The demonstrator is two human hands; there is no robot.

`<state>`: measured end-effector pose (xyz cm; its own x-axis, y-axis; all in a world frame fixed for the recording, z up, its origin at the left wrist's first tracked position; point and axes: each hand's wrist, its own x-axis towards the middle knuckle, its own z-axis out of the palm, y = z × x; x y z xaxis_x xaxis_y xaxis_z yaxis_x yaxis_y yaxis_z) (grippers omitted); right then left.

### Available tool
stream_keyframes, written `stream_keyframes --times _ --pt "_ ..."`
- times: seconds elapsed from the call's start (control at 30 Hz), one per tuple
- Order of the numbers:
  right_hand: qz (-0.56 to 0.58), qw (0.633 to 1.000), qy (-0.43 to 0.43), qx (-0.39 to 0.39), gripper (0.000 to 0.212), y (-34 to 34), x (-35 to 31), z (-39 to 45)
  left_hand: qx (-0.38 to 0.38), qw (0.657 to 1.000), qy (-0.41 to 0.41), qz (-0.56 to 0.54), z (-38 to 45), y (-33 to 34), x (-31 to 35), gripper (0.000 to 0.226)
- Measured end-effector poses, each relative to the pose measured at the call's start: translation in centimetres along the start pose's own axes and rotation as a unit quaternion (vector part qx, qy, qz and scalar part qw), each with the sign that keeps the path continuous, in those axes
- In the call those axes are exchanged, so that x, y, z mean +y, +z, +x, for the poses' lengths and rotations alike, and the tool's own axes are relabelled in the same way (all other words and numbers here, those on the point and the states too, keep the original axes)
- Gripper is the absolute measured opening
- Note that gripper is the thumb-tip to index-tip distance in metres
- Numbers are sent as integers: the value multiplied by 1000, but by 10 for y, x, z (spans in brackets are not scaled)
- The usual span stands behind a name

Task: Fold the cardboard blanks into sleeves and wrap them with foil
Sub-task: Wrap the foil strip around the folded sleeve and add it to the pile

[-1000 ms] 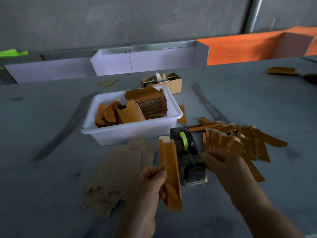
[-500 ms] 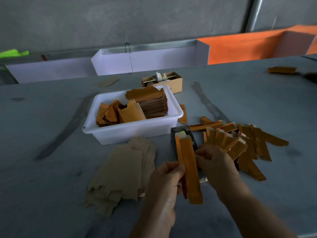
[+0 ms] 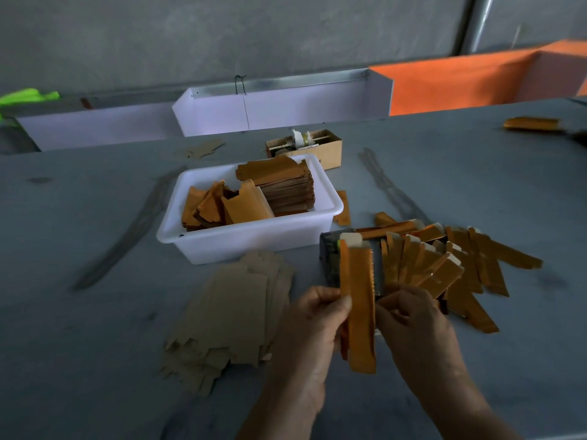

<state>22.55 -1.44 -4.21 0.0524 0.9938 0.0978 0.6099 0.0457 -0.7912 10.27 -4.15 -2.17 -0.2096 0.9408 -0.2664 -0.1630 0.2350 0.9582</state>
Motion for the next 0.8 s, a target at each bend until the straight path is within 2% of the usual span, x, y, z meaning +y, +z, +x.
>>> stream_keyframes --times 0.13,0.23,0.37,0.47,0.63,0.73,0.8 --pt "31 999 12 16 10 4 3 -4 -12 995 20 100 3 5 2 6" --pt "51 998 8 22 17 7 2 -8 -23 991 27 128 5 4 2 6" --pt "46 998 -12 36 8 10 3 -11 -16 986 41 161 7 5 1 4" --pt "7 998 -44 40 1 10 5 -8 -13 986 30 163 8 6 1 2" --pt "-19 997 -63 48 8 8 6 -6 -12 981 36 188 10 6 3 4" --pt "32 998 -39 45 13 0 12 -7 -4 987 28 158 7 6 4 4" --pt "105 994 7 34 14 -10 13 -8 5 991 18 133 3 6 4 6"
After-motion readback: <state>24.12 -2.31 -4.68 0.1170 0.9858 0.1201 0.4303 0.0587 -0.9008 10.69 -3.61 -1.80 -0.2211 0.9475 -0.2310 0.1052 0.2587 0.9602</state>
